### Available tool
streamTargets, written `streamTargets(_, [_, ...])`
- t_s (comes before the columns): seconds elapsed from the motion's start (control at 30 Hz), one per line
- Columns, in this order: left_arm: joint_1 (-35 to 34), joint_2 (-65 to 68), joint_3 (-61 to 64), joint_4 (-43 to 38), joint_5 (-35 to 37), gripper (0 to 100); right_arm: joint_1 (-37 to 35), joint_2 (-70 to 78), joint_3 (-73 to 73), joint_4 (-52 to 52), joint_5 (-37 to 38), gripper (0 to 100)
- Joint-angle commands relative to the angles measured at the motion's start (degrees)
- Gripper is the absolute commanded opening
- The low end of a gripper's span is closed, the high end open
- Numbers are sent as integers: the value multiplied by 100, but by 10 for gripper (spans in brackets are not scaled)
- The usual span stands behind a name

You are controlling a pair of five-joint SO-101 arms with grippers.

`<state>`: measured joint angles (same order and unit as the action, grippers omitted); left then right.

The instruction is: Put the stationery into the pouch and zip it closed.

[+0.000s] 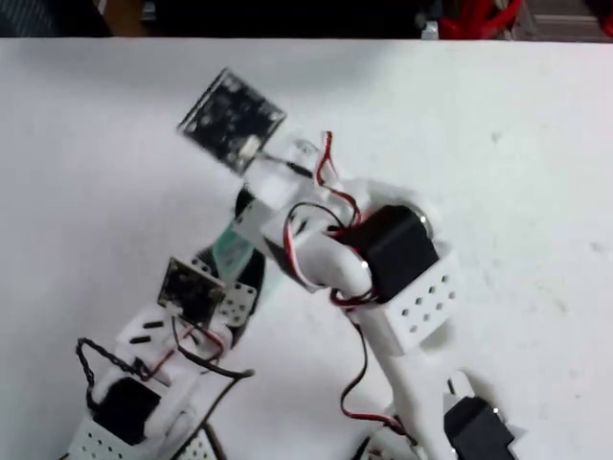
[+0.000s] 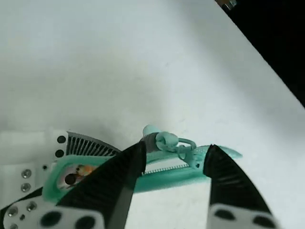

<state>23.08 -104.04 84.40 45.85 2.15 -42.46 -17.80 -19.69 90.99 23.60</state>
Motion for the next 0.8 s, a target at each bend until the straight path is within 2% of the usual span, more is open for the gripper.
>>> streamTargets(0.0, [57,-40,-273,0,-62,20,92,-75,-88,-13,976,198])
streamTargets(0.1, [57,-40,-273,0,-62,20,295,84,-53,-22,1424,197])
streamTargets(0.2, [57,-40,-273,0,-62,20,505,251,-70,-136,1459,176])
streamTargets(0.37, [57,-40,-273,0,-62,20,585,602,-62,-224,1495,63])
streamTargets(0.5, [57,-40,-273,0,-62,20,743,629,-70,-347,1495,53])
streamTargets(0.77, [57,-40,-273,0,-62,20,435,576,-70,-233,1477,19])
